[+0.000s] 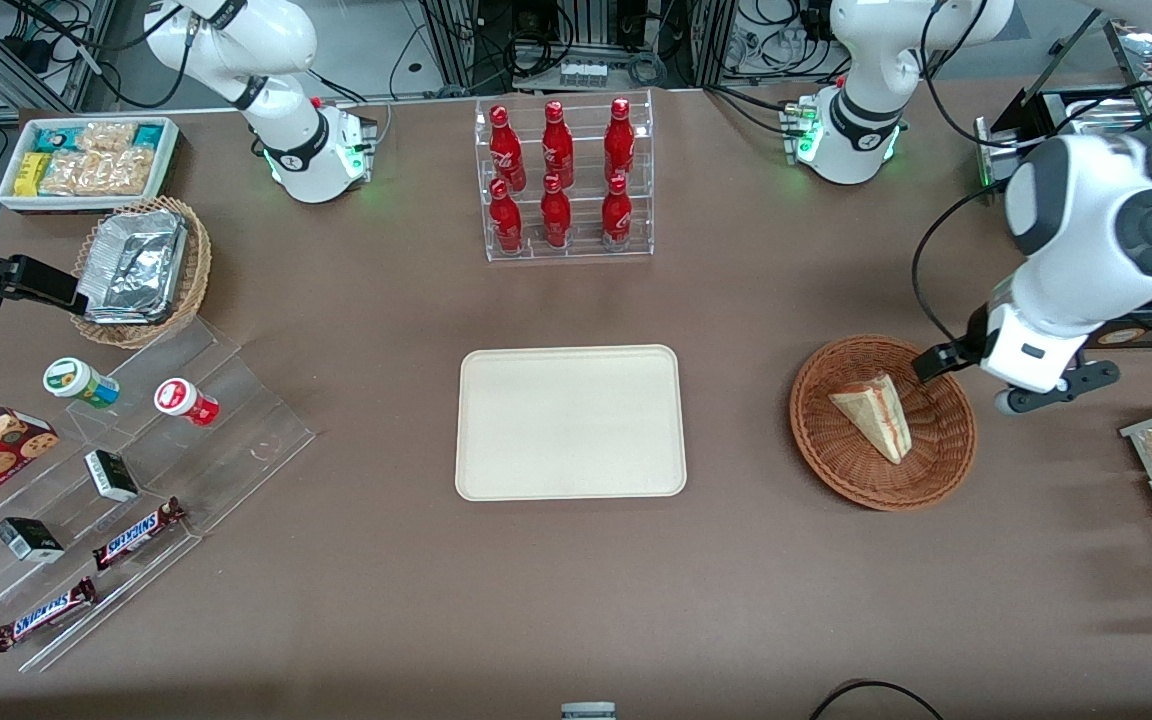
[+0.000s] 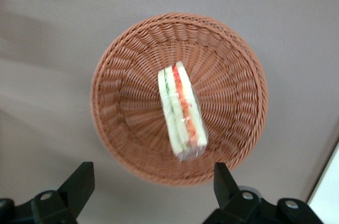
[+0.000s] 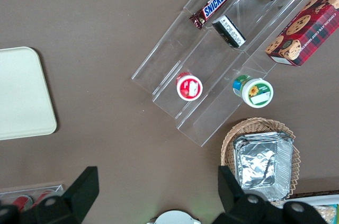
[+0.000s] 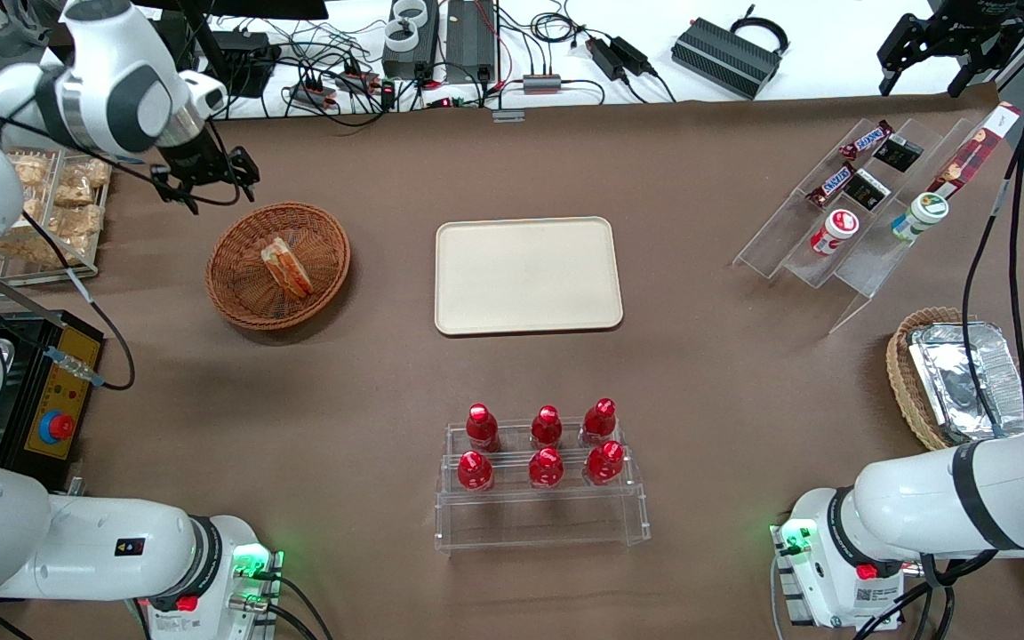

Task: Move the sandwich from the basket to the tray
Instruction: 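Lower the left gripper and close it on the wrapped sandwich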

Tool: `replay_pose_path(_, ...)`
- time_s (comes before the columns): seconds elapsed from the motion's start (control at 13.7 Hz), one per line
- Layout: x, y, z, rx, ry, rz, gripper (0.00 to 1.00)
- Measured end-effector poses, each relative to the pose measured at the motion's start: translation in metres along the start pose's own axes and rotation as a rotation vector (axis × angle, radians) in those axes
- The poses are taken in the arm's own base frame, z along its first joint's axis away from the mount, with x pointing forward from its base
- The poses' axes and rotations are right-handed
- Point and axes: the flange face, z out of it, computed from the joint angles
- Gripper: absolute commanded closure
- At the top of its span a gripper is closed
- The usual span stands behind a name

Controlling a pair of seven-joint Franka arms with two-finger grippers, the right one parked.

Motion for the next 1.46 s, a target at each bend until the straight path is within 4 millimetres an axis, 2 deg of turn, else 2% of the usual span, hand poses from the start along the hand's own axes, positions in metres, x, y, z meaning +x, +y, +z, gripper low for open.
replay_pose_path(0.29,-0.017,0.008,0.043,-0.042,0.059,-0.125,0.01)
replay_pose_path(0.66,-0.027,0.023,0.082,-0.058,0.072,-0.131,0.01)
replay_pose_path(1.17,-0.039,0.021,0.139,-0.063,0.065,-0.134,0.02)
replay_pose_path(1.24,-0.04,0.02,0.142,-0.061,0.062,-0.135,0.11)
replay_pose_path(1.39,-0.041,0.02,0.143,-0.06,0.06,-0.137,0.49)
replay_pose_path(1.46,-0.04,0.02,0.143,-0.06,0.06,-0.141,0.65)
